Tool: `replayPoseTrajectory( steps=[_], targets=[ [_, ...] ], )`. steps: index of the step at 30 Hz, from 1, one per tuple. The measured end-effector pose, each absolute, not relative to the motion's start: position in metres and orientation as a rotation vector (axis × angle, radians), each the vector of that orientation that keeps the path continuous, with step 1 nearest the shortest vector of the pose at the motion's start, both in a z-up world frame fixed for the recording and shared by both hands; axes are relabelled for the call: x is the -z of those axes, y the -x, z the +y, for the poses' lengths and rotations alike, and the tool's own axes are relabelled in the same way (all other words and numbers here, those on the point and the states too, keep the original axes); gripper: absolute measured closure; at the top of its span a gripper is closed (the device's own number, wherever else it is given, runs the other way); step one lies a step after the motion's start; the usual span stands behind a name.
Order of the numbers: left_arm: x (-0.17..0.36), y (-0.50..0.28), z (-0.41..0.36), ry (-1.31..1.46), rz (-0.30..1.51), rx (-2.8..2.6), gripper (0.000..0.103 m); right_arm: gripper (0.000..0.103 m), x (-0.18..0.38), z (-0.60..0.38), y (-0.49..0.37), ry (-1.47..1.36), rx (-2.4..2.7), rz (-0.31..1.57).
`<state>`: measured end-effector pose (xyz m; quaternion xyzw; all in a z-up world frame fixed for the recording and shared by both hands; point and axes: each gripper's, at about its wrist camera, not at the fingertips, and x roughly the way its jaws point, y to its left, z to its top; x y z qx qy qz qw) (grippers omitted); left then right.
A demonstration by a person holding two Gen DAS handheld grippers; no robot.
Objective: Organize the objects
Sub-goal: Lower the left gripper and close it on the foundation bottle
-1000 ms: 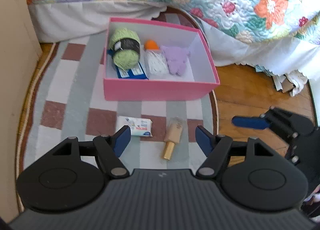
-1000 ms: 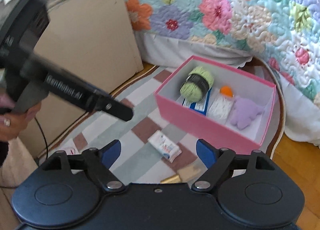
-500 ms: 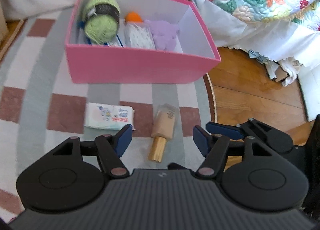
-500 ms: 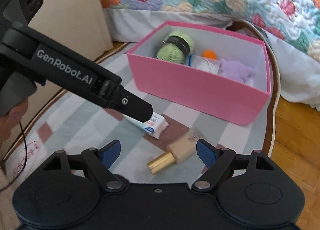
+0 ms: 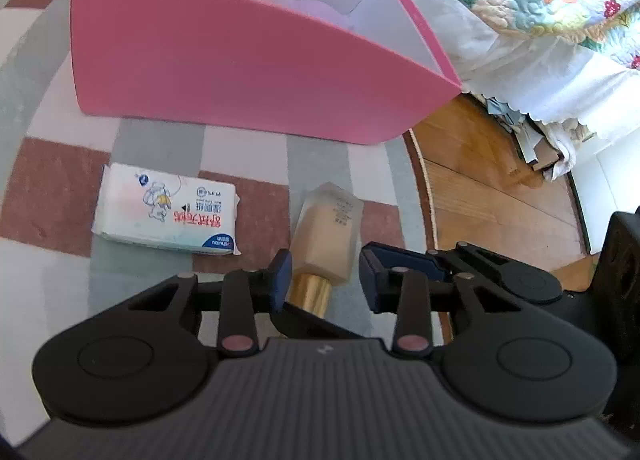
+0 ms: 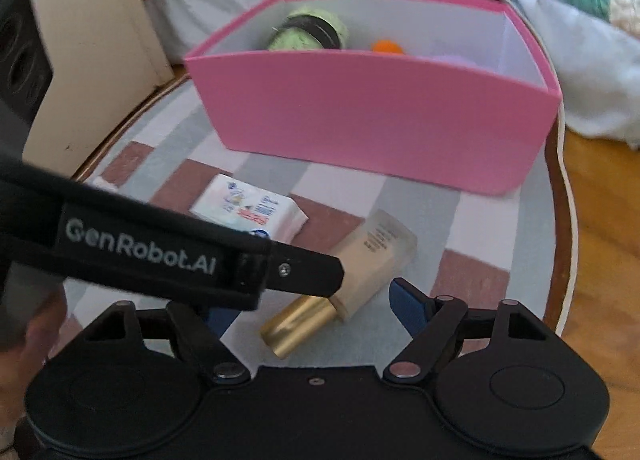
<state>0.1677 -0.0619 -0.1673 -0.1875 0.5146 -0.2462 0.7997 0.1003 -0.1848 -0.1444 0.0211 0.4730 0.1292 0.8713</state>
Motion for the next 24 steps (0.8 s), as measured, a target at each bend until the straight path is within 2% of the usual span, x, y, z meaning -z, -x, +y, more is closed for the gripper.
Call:
replayPoseTrajectory(
  steps=[3,6,11,17,24],
  targets=[
    [0.173,-0.167,-0.064,0.419,1.119,0.534,0.074,0.021,0.156,-0.185,-0.102,-0.064,-0.293,0.987],
    [0.173,-0.165,-0.065,0.445,1.137,0.543,0.074,0.023,0.162,-0.181,-0.099,-0.019,-0.289,0.977],
    [0.177,-0.164,-0.065,0.580,1.164,0.616,0.074,0.047,0.162,-0.186,-0.088,0.021,-0.265,0.977],
    [0.175,-0.156,-0.078,0.563,1.160,0.589,0.074,0.063,0.160,-0.192,-0.070,0.064,-0.261,0.943],
    [0.161,-0.151,-0.072,0.521,1.081,0.506,0.074,0.063,0.154,-0.179,-0.071,0.153,-0.169,0.962]
  ],
)
